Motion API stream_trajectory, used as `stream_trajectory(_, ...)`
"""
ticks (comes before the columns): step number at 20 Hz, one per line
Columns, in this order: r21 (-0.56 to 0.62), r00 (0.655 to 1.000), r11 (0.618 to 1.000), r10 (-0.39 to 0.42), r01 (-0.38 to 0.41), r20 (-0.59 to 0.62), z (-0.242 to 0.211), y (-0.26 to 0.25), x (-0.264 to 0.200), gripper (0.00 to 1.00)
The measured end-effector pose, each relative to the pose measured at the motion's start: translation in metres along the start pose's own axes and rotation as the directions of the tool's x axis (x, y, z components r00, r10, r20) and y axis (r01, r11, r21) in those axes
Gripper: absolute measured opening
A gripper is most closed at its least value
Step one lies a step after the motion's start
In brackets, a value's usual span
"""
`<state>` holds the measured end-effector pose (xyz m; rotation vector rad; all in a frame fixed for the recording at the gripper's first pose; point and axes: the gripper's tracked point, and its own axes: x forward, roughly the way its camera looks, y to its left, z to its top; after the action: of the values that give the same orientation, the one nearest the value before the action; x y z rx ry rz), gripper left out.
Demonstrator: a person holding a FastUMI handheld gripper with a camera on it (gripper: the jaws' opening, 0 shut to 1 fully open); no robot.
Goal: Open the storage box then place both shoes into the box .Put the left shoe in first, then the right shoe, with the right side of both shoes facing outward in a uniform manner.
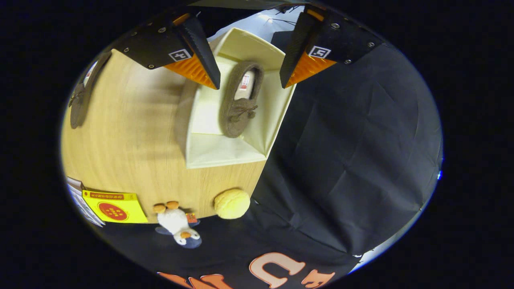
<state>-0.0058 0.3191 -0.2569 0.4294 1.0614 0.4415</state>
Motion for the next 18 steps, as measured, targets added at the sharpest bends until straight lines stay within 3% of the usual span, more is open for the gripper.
stream_trajectory(4, -0.002, 0.987, 0.995, -0.101, 0.102, 0.124, 0.009, -0.076, -0.054, 0.93)
stream_trajectory(8, 0.047, 0.950, 0.970, -0.243, 0.239, 0.196, -0.002, -0.166, -0.098, 0.96)
stream_trajectory(13, 0.069, 0.887, 0.907, -0.421, 0.416, 0.189, -0.033, -0.269, -0.128, 0.96)
stream_trajectory(18, 0.050, 0.855, 0.863, -0.504, 0.502, 0.122, -0.071, -0.332, -0.135, 0.92)
